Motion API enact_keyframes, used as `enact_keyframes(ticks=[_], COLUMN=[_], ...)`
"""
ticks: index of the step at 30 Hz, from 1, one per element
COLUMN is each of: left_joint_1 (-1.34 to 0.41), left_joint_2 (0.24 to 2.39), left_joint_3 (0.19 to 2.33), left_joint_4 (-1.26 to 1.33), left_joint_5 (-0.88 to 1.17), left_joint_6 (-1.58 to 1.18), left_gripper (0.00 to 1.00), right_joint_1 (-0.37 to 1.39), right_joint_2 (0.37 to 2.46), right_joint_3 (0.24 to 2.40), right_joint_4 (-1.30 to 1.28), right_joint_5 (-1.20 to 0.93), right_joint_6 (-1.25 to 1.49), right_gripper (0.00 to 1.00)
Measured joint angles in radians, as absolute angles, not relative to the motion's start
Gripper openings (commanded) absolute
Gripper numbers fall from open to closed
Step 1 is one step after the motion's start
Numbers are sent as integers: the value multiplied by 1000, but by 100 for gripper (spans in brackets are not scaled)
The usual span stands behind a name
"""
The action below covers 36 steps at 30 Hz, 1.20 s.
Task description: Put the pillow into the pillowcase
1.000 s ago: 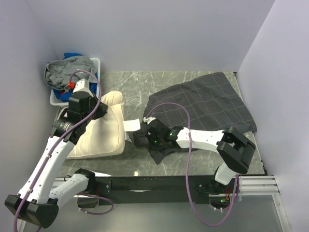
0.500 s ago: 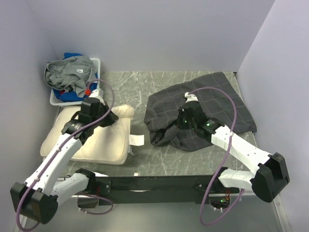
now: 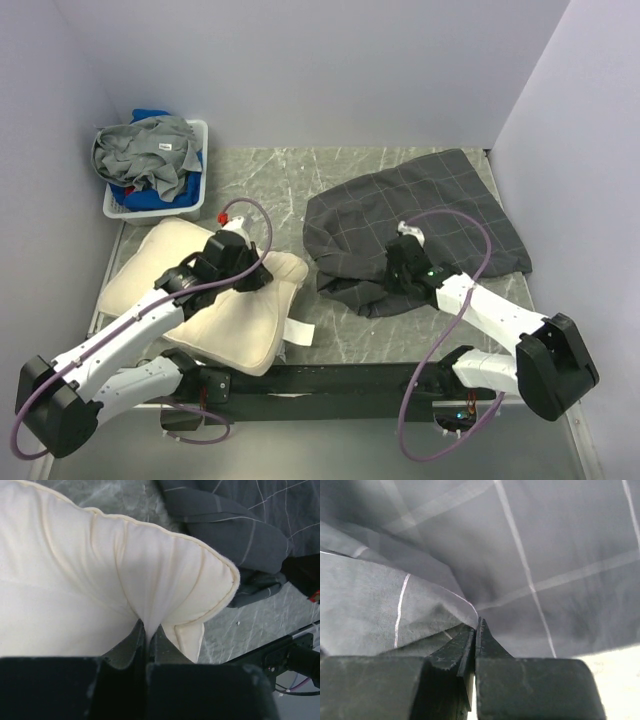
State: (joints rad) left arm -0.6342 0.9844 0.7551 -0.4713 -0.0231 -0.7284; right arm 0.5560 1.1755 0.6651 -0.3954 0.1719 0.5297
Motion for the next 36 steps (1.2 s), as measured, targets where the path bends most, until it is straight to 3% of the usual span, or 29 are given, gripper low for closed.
enact_keyframes(ticks=[1, 2, 3, 6, 8, 12, 16, 23, 30, 36], left_joint_1=[-636, -636, -636, -640, -641, -643, -644, -645, -645, -645], left_joint_2=[967, 957, 949, 935, 926, 917, 917, 884, 817, 800], left_joint_3=[736, 722, 708, 667, 640, 612, 607, 606, 606, 606], left_joint_4=[-467, -464, -457, -439, -428, -424, -412, -419, -468, -484], left_joint_5=[-24, -23, -23, -29, -34, -43, -47, -67, -89, -92], left_joint_6=[-737, -744, -749, -767, -777, -783, -788, -801, -802, -802], left_gripper=[1, 1, 1, 1, 1, 1, 1, 1, 1, 1], right_joint_1=[546, 539, 533, 524, 526, 545, 571, 645, 683, 711], right_joint_2=[1174, 1170, 1163, 1103, 1040, 909, 916, 1347, 1706, 1818], right_joint_3=[630, 599, 564, 486, 475, 535, 743, 1178, 1274, 1376], right_joint_4=[-384, -381, -373, -358, -358, -358, -350, -310, -443, -532], right_joint_5=[170, 166, 155, 110, 76, 43, 12, -54, -76, -47], right_joint_6=[543, 561, 585, 645, 662, 643, 556, 312, 155, 105], right_gripper=[2, 11, 33, 54, 61, 65, 66, 66, 69, 69])
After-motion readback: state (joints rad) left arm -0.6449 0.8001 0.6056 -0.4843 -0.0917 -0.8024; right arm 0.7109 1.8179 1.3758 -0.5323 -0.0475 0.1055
